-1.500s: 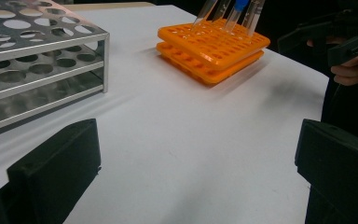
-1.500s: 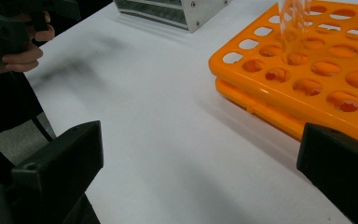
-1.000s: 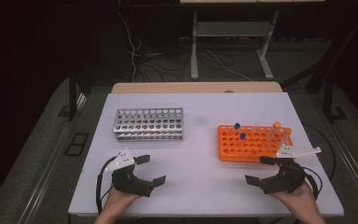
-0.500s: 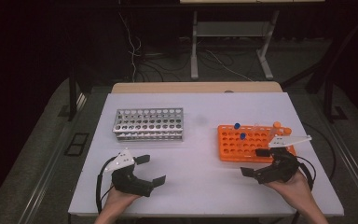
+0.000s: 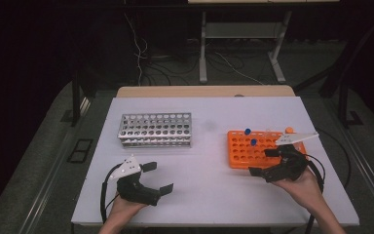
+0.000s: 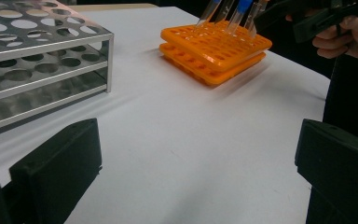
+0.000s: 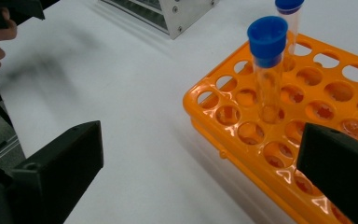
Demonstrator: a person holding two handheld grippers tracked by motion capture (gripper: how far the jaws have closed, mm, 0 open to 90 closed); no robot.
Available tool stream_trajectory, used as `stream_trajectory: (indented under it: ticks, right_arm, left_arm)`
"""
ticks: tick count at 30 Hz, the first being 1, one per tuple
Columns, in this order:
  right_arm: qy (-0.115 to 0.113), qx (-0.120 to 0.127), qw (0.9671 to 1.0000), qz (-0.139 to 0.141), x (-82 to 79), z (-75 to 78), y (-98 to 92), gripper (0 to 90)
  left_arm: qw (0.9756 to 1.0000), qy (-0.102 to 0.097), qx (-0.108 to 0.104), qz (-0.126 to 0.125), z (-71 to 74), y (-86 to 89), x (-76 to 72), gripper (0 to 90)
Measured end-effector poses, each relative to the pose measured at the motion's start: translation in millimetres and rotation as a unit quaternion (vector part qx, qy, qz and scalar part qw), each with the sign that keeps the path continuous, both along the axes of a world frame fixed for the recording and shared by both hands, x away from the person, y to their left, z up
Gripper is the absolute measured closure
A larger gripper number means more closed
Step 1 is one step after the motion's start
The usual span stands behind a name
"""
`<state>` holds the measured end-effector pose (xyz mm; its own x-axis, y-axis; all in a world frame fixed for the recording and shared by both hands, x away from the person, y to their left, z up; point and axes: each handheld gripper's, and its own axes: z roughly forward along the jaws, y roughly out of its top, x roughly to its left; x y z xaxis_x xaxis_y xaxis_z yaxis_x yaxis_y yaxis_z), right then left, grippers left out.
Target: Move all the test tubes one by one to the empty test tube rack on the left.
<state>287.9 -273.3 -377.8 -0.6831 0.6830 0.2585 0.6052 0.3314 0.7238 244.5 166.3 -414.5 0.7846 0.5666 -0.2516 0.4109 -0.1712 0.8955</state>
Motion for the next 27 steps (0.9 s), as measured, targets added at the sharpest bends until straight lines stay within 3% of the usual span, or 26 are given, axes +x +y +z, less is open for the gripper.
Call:
stream_trajectory:
  ticks: [8,9,19,27]
  right_arm:
    - [0.002,-0.009,0.9999,-0.01,11.8,-3.1,2.6,0.5]
    - [-0.004,-0.012,0.9999,-0.01,14.2,-3.7,3.0,8.9]
    - [-0.035,-0.042,0.9973,-0.05,23.5,-8.5,3.1,42.2]
    - [-0.05,-0.056,0.9954,-0.06,31.6,-15.3,6.7,55.3]
  left_arm:
    - [1.0,0.001,0.001,-0.001,-0.3,-0.5,0.2,0.0]
    - [1.0,0.001,0.0,-0.001,-0.3,-0.6,0.2,0.0]
    - [1.0,0.0,0.0,-0.002,-0.3,-0.4,0.4,0.0]
    - [1.0,0.0,0.0,-0.003,-0.4,-0.6,0.6,0.0]
